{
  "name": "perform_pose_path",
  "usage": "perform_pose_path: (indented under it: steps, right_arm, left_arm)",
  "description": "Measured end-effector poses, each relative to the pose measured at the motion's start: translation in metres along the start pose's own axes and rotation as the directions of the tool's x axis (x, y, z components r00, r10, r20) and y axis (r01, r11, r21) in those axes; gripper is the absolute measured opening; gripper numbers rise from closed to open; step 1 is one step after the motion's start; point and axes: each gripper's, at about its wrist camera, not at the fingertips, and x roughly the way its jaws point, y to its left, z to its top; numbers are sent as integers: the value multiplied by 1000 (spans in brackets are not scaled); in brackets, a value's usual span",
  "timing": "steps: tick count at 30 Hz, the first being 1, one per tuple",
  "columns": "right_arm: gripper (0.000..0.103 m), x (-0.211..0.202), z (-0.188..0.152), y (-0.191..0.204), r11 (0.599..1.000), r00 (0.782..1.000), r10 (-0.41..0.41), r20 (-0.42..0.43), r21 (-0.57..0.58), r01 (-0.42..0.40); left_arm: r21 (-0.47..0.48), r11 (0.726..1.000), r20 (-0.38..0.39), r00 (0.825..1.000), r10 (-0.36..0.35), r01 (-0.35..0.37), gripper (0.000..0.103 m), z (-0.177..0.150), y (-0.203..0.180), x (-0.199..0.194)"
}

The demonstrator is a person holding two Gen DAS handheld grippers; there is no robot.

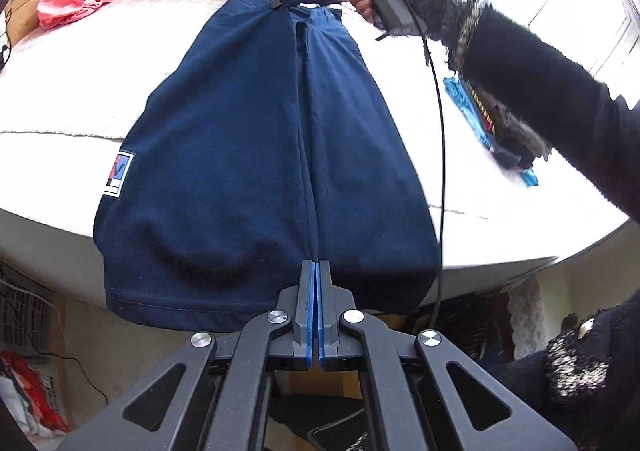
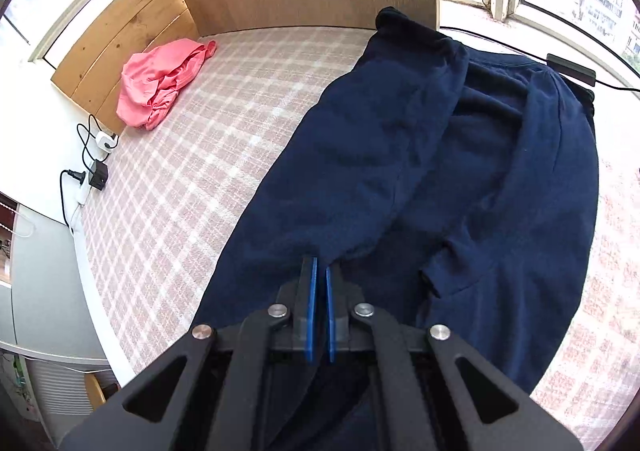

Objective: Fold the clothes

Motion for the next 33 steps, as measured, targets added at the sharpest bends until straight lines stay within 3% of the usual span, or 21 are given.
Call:
perform_pose_path:
  steps: [2, 3, 5, 7, 10, 11, 14, 18, 20, 22, 25, 26, 27, 28, 31, 33]
  right_arm:
    - [6, 13, -7, 5, 1000, 997, 4, -80, -1, -4]
    - [6, 23, -8, 9, 999, 994, -34, -102, -25, 32]
    - [12, 25, -17, 12, 993, 988, -104, -111, -67, 97]
    - [14, 12, -24, 12, 991, 989, -122, -82, -64, 117]
    - [14, -16, -32, 31, 977, 987, -164, 3, -138, 163]
    - [16, -21, -31, 43, 976, 989, -144, 8, -166, 144]
    - [29, -16, -26, 81, 969, 996, -85, -33, -235, 75]
    - [29, 8, -20, 120, 945, 990, -124, -71, -312, 96]
    - [29, 21, -18, 128, 943, 986, -133, -97, -319, 96]
    - [29, 41, -13, 135, 936, 980, -159, -117, -333, 112]
    - [29, 54, -10, 136, 931, 973, -187, -133, -341, 132]
    - [29, 56, -8, 134, 931, 972, -192, -135, -337, 137]
    - [29, 55, -5, 130, 937, 973, -189, -133, -319, 139]
    - [29, 54, -2, 127, 943, 974, -187, -130, -302, 141]
    - [30, 53, 11, 115, 961, 977, -173, -125, -239, 139]
    - [34, 56, 23, 109, 973, 979, -154, -131, -194, 127]
  left_arm:
    - [-1, 1000, -13, 1000, 5, -5, 0, -4, 4, -3]
    - [-17, 1000, 0, 1000, 3, -3, 1, -7, 10, -13]
    - [-49, 999, 26, 1000, 0, 2, 17, -14, 22, -34]
    - [-81, 995, 74, 995, 69, -63, 34, -19, 44, -54]
    - [-176, 980, 79, 991, 106, -91, 35, -25, 90, -61]
    - [-173, 980, 66, 991, 115, -102, 35, -26, 99, -56]
    - [-138, 986, 29, 994, 103, -98, 35, -25, 109, -39]
    - [-91, 994, 23, 998, 64, -61, 40, -21, 110, -28]
    - [-83, 995, 41, 998, 53, -49, 50, -18, 111, -28]
    - [-80, 996, 49, 997, 51, -47, 51, -20, 116, -31]
    - [-92, 996, 69, 998, 9, -2, 50, -18, 124, -34]
    - [-95, 995, 72, 997, -12, 19, 43, -16, 126, -32]
    - [-97, 994, 75, 997, -33, 40, 31, -14, 128, -30]
    - [-81, 996, 47, 998, -37, 40, 4, -13, 128, -26]
    - [-34, 999, 32, 999, -23, 24, 4, -14, 122, -31]
    - [-66, 996, 51, 997, -54, 57, 4, -15, 126, -43]
